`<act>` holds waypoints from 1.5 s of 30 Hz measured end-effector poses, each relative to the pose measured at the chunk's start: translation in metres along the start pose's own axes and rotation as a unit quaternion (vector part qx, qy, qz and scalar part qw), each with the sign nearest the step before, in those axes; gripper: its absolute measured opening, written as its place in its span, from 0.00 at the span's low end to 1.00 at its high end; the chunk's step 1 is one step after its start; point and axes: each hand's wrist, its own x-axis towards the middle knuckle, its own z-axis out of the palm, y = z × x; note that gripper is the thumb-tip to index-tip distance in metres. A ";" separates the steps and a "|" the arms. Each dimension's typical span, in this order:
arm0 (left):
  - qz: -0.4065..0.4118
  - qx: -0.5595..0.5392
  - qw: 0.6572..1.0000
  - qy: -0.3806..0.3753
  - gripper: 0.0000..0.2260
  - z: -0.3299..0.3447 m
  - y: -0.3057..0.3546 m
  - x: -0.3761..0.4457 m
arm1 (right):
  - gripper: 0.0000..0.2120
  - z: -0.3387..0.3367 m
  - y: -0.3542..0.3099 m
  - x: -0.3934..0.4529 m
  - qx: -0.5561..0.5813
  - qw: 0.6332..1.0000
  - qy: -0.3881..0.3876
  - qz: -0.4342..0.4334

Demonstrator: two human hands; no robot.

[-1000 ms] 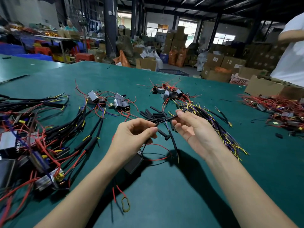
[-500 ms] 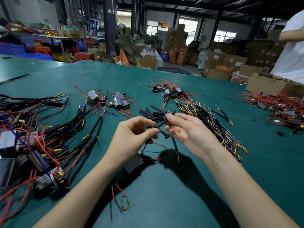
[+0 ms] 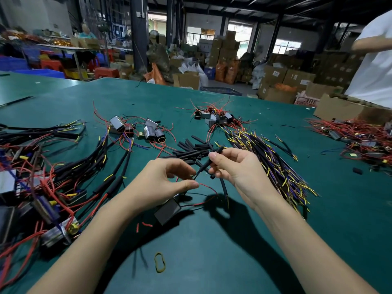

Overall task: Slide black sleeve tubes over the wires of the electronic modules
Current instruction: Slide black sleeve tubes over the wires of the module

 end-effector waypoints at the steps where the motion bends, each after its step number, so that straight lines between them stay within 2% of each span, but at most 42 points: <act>1: 0.002 0.032 0.999 -0.008 0.06 -0.002 -0.001 0.000 | 0.05 0.000 0.001 0.000 0.001 1.000 0.003 -0.002; 4: 0.003 0.044 0.999 0.007 0.02 -0.001 -0.002 -0.001 | 0.05 0.003 0.003 -0.002 0.012 1.000 0.004 -0.004; 9: -0.039 -0.036 0.997 0.050 0.08 0.007 -0.004 0.001 | 0.04 0.014 0.015 -0.006 0.001 1.000 -0.014 0.005; 12: -0.060 -0.063 0.995 0.052 0.05 0.005 -0.005 0.002 | 0.07 0.018 0.023 -0.007 -0.007 1.000 -0.011 0.006; 15: -0.045 -0.003 0.998 0.037 0.12 0.002 -0.005 0.001 | 0.07 0.015 0.023 -0.005 -0.025 1.000 -0.001 -0.005; 17: -0.034 0.094 0.995 0.024 0.10 0.001 -0.003 0.001 | 0.07 0.013 0.023 -0.004 -0.033 0.999 0.005 -0.010; 19: -0.044 0.138 0.989 0.016 0.08 0.001 -0.004 0.001 | 0.07 0.013 0.023 -0.004 -0.038 0.999 0.012 -0.017; 28: -0.029 0.086 0.996 0.025 0.05 0.010 -0.006 0.001 | 0.07 0.018 0.027 -0.009 -0.089 0.996 -0.027 0.013; 31: -0.027 0.064 0.997 0.033 0.09 0.009 -0.008 0.001 | 0.10 0.017 0.026 -0.009 -0.121 0.992 -0.022 -0.008; 34: 0.008 0.050 0.997 0.057 0.04 0.010 -0.005 0.001 | 0.07 0.016 0.023 -0.008 -0.141 0.989 -0.042 -0.011; 38: 0.005 0.051 0.997 0.060 0.06 0.010 -0.004 0.001 | 0.04 0.010 0.018 -0.004 -0.077 0.997 -0.024 -0.011; 45: -0.027 0.092 0.995 0.015 0.06 0.002 -0.004 0.001 | 0.07 0.004 0.012 -0.001 -0.022 0.999 0.009 -0.025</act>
